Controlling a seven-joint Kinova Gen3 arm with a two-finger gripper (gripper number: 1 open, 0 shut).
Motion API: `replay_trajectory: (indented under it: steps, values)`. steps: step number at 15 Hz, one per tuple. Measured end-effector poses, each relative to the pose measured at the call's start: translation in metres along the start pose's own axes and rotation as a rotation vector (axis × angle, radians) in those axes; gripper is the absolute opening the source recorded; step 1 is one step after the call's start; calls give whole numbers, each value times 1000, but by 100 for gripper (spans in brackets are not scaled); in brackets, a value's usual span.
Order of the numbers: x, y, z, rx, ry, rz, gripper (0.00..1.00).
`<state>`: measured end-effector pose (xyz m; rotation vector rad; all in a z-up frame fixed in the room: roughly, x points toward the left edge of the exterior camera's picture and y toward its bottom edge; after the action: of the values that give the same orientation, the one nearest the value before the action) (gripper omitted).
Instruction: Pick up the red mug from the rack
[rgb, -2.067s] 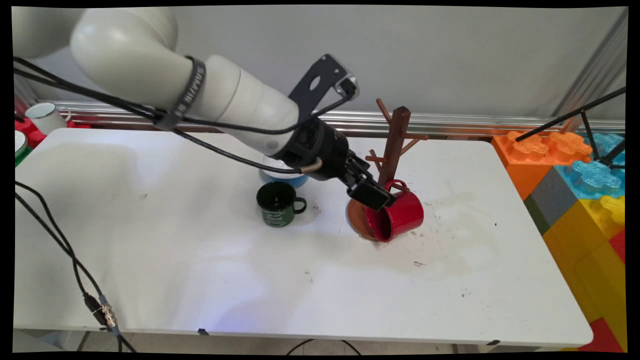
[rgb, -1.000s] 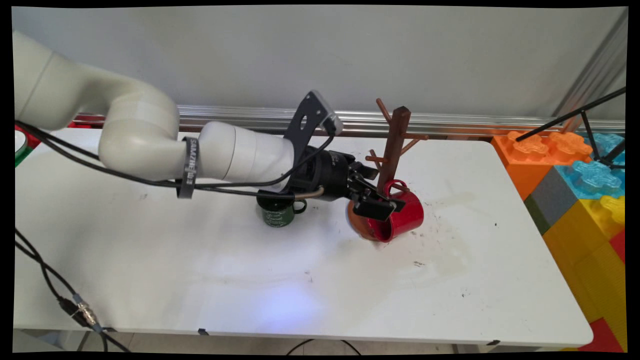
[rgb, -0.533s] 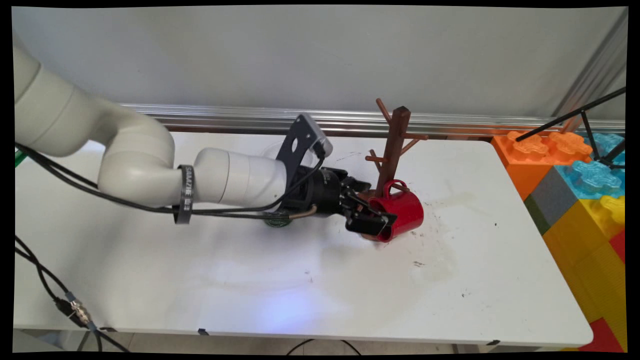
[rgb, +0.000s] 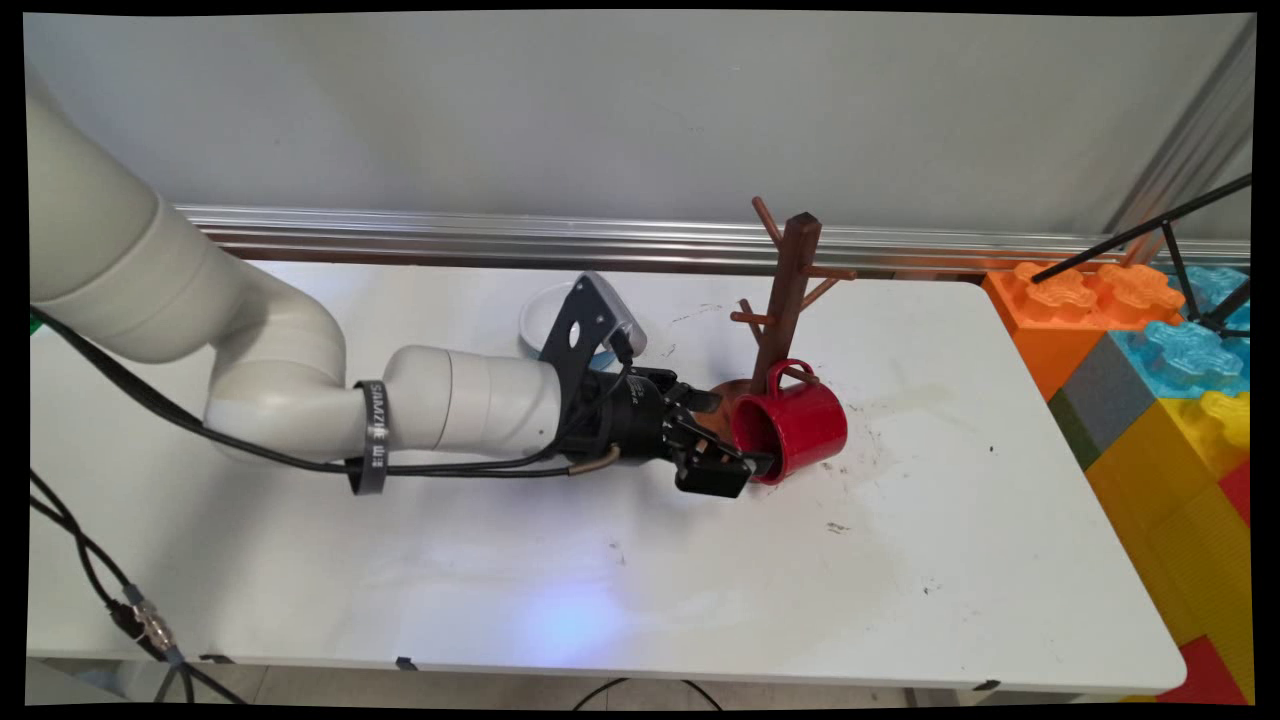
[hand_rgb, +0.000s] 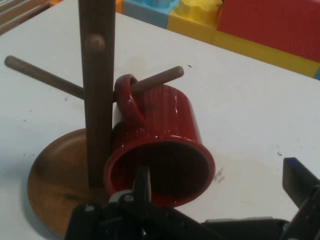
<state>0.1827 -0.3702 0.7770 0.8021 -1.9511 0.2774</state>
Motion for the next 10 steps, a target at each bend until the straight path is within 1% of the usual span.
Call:
replay_trajectory:
  steps: [4, 10]
  values:
    - [-12, 1, 11, 9, 3, -13, 100]
    - [-26, 6, 36, 7, 9, -28, 100]
